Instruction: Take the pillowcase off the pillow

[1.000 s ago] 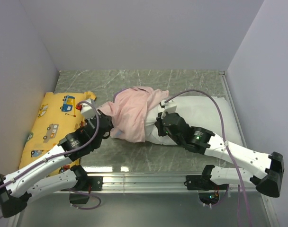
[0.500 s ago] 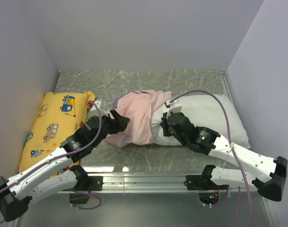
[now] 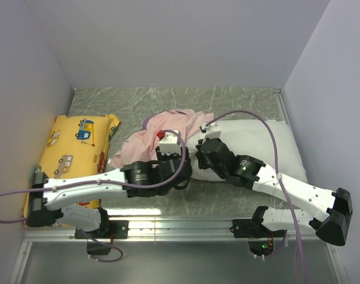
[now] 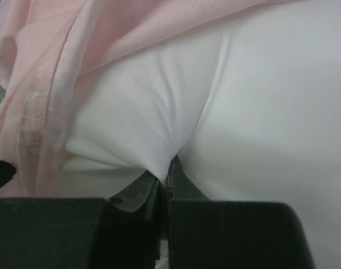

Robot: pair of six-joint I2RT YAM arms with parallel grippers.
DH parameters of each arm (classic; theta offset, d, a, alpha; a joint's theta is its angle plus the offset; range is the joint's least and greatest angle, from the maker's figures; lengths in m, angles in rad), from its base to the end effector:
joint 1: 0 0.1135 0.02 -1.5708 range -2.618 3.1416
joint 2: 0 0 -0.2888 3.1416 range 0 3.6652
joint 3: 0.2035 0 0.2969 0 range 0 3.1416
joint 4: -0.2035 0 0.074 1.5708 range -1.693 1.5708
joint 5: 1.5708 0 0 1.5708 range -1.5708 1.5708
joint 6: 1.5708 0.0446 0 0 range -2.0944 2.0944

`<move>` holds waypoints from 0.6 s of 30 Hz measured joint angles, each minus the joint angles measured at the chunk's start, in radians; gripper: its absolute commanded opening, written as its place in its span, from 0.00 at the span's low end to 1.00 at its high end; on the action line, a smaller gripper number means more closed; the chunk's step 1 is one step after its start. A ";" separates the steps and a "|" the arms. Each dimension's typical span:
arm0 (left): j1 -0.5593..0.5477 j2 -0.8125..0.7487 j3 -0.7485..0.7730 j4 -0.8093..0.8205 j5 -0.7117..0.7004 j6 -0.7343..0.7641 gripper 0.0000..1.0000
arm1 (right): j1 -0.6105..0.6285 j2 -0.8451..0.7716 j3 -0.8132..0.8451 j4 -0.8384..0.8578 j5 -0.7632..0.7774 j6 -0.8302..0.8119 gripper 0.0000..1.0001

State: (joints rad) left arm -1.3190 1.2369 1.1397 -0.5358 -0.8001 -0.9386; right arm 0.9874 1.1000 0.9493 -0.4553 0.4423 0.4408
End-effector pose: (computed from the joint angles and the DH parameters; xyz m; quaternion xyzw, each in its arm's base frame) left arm 0.1070 -0.2877 0.3557 -0.0175 0.8401 -0.2276 0.4921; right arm 0.1699 0.2227 0.3214 -0.1353 0.8597 0.1496 0.4693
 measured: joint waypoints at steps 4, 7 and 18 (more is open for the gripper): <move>-0.028 0.170 0.150 -0.220 -0.141 -0.122 0.42 | -0.001 0.003 0.001 0.000 0.000 0.008 0.00; -0.035 0.257 0.223 -0.381 -0.222 -0.235 0.21 | -0.002 0.003 0.001 0.000 0.000 0.012 0.00; 0.090 0.091 0.056 -0.374 -0.225 -0.260 0.00 | -0.002 -0.018 0.001 0.000 -0.010 0.021 0.00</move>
State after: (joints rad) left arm -1.2285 1.3277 1.1957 -0.9100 -1.0252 -1.1984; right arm 0.9855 1.0821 0.9501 -0.4557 0.4324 0.4618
